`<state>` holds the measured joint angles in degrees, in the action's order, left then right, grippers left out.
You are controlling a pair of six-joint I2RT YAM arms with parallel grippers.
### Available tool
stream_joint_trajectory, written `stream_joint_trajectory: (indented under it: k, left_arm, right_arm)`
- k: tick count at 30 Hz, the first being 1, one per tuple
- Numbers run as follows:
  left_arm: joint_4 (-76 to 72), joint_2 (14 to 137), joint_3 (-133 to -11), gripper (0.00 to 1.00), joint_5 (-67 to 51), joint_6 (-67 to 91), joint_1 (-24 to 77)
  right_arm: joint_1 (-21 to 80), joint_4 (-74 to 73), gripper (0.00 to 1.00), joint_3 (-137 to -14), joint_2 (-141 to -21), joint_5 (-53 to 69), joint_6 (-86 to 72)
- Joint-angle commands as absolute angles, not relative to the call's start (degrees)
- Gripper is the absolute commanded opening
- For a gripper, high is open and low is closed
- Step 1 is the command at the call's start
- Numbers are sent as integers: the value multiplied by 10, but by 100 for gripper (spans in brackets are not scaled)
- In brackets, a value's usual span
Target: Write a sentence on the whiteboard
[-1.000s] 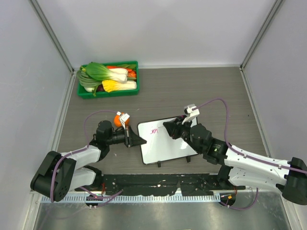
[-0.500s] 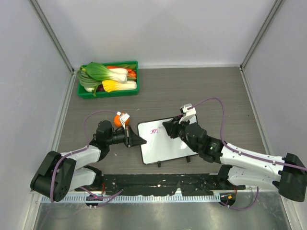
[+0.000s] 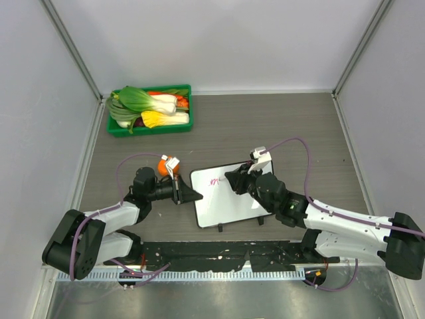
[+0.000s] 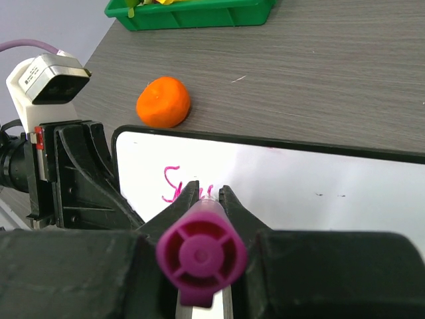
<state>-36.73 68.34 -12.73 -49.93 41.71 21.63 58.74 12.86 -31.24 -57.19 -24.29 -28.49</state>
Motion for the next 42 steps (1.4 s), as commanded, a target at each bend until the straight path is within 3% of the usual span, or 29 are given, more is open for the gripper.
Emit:
stream_joint_trajectory:
  k: [1, 20, 42]
  left_arm:
    - [-340, 686, -126, 0, -438, 369, 214]
    - [-340, 686, -126, 0, -437, 369, 214]
    - [-338, 684, -125, 0, -437, 369, 214]
  right_arm:
    - [585, 122, 1, -292, -558, -249, -301]
    - [585, 163, 1, -311, -513, -240, -286]
    - [580, 185, 1, -323, -577, -279, -271]
